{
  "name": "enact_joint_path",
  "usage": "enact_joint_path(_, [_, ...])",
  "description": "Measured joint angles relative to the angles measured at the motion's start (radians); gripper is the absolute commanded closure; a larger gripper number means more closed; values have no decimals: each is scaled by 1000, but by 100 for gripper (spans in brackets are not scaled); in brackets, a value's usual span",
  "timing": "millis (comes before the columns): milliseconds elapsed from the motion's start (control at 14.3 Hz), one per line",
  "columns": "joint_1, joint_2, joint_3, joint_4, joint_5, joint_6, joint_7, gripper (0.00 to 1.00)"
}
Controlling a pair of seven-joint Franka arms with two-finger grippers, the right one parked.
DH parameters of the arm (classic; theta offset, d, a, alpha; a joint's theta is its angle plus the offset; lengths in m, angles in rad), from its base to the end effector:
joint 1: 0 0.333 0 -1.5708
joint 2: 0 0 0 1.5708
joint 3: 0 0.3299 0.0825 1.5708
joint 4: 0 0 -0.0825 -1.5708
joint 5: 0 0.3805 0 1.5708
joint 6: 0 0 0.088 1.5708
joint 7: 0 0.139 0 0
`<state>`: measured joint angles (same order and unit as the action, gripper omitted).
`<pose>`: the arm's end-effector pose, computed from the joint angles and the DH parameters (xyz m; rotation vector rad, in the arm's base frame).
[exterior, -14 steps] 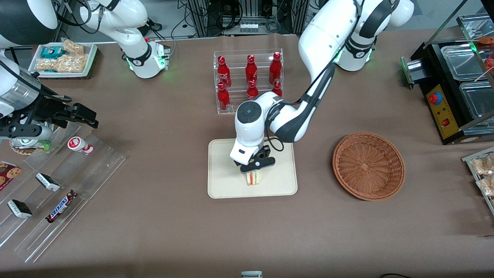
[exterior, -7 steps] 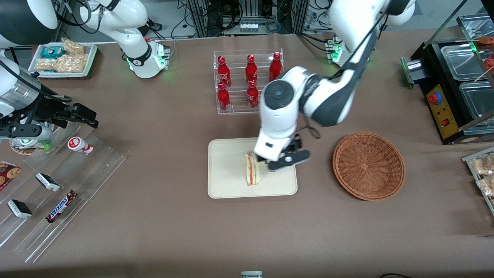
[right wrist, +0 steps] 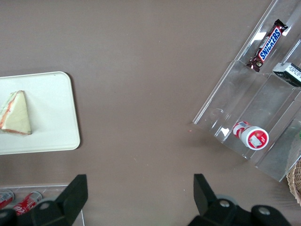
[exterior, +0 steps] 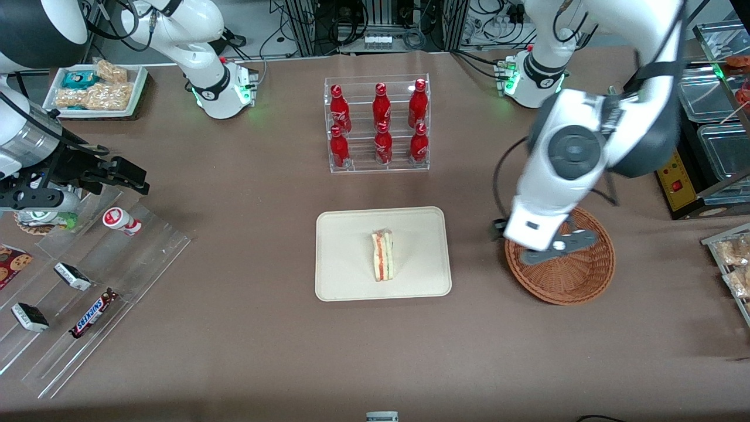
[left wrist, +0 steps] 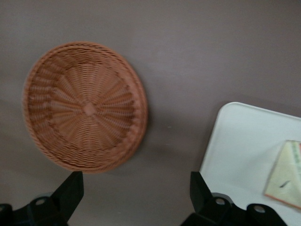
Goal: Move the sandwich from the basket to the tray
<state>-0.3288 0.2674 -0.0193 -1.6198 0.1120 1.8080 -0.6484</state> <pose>0.5978 -0.2023 0.4445 -2.9861 -0.4058 0.0307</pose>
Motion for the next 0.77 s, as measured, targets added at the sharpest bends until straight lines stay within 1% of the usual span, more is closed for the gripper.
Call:
enact_joint_path(140, [67,-60,0,-53,-1,-13,85,0])
enact_joint_path(280, [121,-106,0,-75,-5,-55,171,0])
enact_joint_path(770, [291,-251,-2,-75,-73,-211,478,0])
